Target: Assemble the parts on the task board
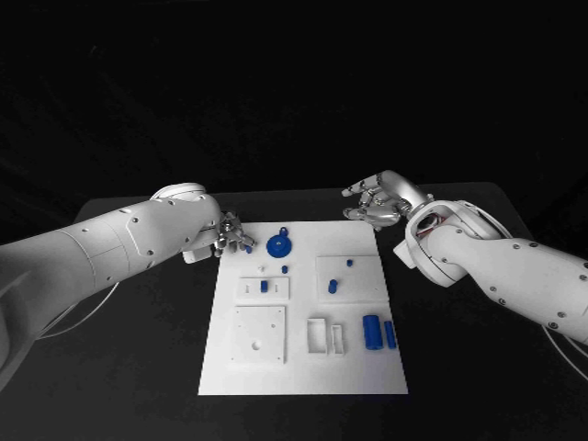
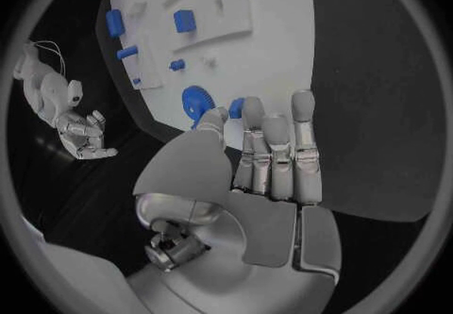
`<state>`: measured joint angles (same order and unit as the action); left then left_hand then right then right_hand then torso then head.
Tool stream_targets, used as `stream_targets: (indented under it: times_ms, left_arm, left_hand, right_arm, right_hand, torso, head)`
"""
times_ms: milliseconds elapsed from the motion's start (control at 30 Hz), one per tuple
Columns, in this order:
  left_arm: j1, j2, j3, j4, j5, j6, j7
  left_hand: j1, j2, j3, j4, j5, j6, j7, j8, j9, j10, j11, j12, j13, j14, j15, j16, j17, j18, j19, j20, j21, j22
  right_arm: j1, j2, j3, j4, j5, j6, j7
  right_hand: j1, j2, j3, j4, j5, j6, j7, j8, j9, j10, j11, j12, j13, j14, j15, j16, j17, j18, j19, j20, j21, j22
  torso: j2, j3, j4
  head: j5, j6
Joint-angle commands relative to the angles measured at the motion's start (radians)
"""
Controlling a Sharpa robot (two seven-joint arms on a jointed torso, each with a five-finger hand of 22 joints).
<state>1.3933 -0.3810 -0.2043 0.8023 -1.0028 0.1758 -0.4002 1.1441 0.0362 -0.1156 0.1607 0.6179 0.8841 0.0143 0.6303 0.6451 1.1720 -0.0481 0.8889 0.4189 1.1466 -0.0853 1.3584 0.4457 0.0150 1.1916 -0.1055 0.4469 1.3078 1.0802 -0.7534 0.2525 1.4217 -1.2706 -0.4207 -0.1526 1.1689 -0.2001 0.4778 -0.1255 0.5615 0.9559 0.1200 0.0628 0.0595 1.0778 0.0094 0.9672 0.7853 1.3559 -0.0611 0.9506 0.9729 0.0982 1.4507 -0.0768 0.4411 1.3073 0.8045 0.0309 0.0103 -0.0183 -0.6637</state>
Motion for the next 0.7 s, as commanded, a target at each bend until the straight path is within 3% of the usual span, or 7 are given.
stream_targets:
  times_ms: [33,433,700]
  left_arm:
    - [0.0,0.0,0.0,0.003,0.017,0.02,-0.005]
    - [0.0,-0.002,0.0,0.004,0.019,0.031,-0.012]
    - [0.0,-0.004,0.0,0.003,0.027,0.04,-0.014]
  left_hand:
    - [-0.007,-0.006,-0.006,0.007,-0.007,0.005,-0.003,-0.006,-0.001,-0.005,0.002,0.0,0.0,-0.006,0.0,0.006,-0.001,0.006,-0.006,0.002,-0.004,0.021]
    - [-0.023,-0.009,-0.027,0.021,-0.054,0.01,-0.001,-0.01,-0.002,-0.003,0.004,0.002,0.0,-0.006,0.002,0.008,-0.002,0.007,-0.006,0.003,-0.003,0.021]
    - [0.006,0.009,-0.007,0.004,-0.017,0.009,-0.005,-0.012,-0.003,-0.003,0.001,0.0,-0.001,-0.006,-0.001,0.008,-0.002,0.006,-0.007,0.002,-0.002,0.021]
  right_arm:
    - [0.0,0.0,0.001,0.001,-0.004,0.008,0.004]
    - [0.0,0.002,0.001,-0.001,-0.008,0.008,0.005]
    - [0.0,0.002,0.001,-0.001,-0.009,0.008,0.005]
  right_hand:
    - [-0.006,0.0,0.0,0.003,0.003,0.0,0.003,-0.003,0.001,-0.007,-0.002,0.0,0.001,-0.003,0.001,0.0,0.002,0.009,-0.006,-0.002,-0.002,0.046]
    - [-0.004,0.0,0.003,0.003,0.005,0.0,0.003,-0.003,0.001,-0.008,-0.002,-0.001,0.001,-0.003,0.001,0.0,0.001,0.009,-0.006,-0.002,-0.001,0.046]
    - [-0.004,0.0,0.003,0.003,0.005,0.0,0.003,-0.003,0.001,-0.008,-0.002,-0.001,0.001,-0.003,0.001,0.0,0.001,0.009,-0.006,-0.002,-0.001,0.046]
  torso:
    - [0.0,0.0002,-0.0002]
    - [0.0,-0.0001,-0.0004]
    - [0.0,0.0,-0.0002]
  head:
    - [0.0,0.0]
    - [0.0,-0.001]
    - [0.0,-0.002]
